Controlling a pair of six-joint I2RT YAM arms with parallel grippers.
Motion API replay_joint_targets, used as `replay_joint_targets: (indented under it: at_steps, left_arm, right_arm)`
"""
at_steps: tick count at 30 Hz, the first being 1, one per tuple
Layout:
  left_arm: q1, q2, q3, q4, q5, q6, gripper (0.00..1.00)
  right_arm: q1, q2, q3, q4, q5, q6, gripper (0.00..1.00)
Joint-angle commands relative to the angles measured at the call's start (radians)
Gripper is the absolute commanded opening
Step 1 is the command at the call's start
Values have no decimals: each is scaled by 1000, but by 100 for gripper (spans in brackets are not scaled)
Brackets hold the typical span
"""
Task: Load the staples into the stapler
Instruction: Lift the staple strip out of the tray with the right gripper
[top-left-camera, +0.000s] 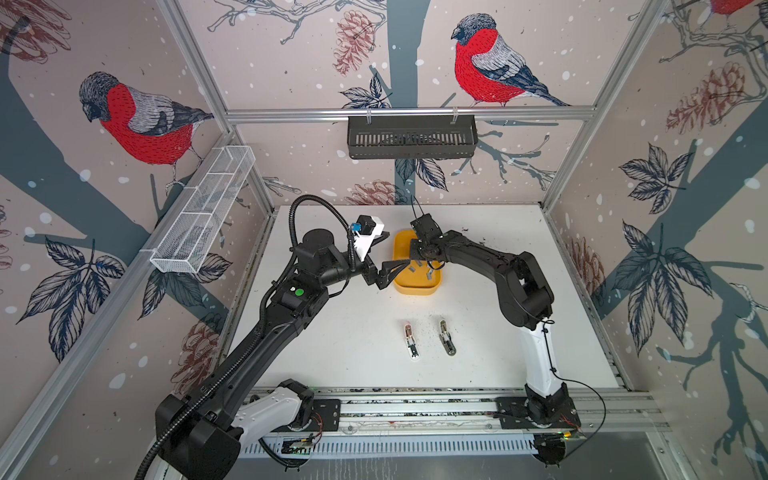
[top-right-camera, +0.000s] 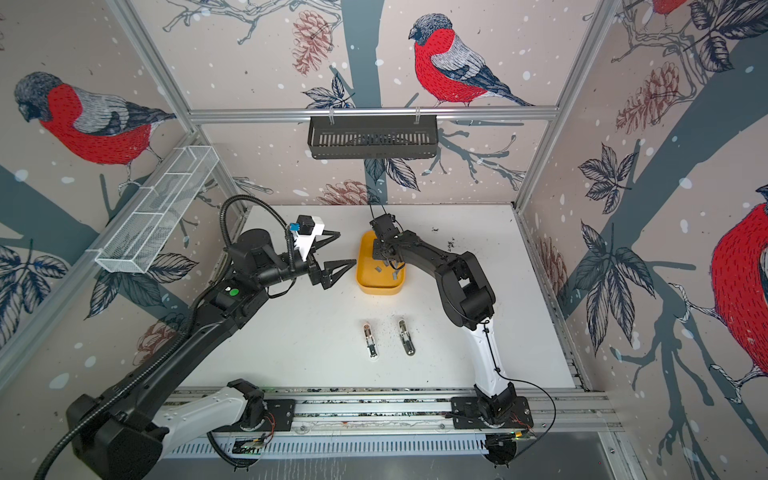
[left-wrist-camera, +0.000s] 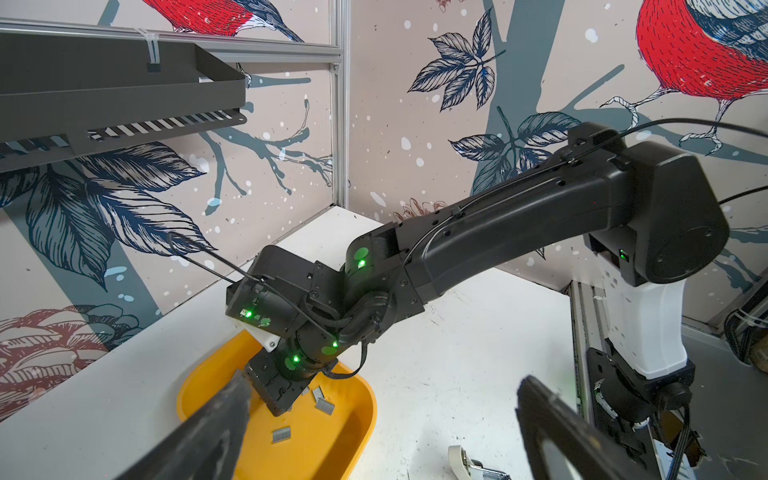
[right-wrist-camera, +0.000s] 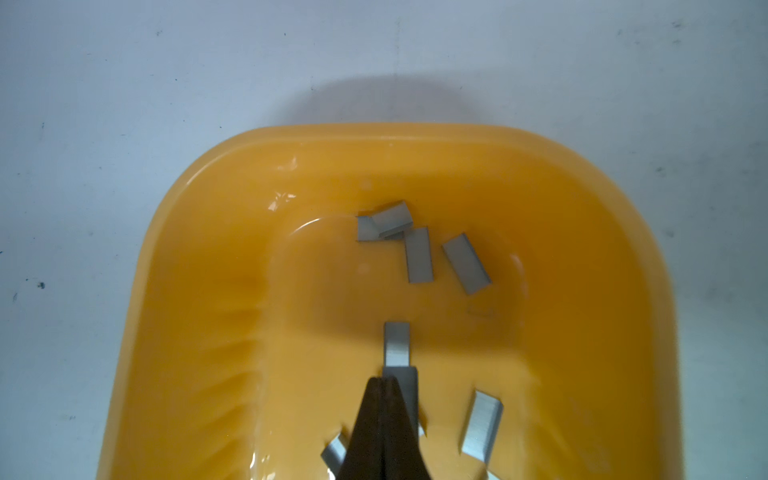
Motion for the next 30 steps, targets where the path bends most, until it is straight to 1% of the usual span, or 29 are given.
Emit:
replay_joint_targets:
  at_steps: [1, 5, 8, 12, 16, 20, 24, 30]
  left_arm:
    - [1, 0, 4, 50, 13, -4, 99]
    - [2, -1, 5, 46, 8, 1, 99]
    - [2, -3, 3, 46, 1, 2, 99]
    - [1, -5, 6, 40, -3, 4, 99]
    - [2, -15, 5, 39, -20, 5, 99]
    - [3, -16, 4, 36, -30, 9, 99]
    - [0, -6, 6, 36, -28, 4, 99]
    - [-5, 6, 6, 36, -28, 2, 99]
  right_arm:
    - [12, -65, -51, 13, 15, -57, 5]
    - [24, -166, -148, 23, 15, -108, 5]
    - [31, -260, -254, 38, 22, -126, 5]
    - [46, -394, -385, 41, 40, -127, 5]
    - [90, -500, -496, 35, 82, -113, 5]
    - [123, -615, -625, 24, 131, -46, 5]
    - [143, -719, -734, -45, 222, 55, 5]
    - [98, -844, -929, -42, 208, 170, 5]
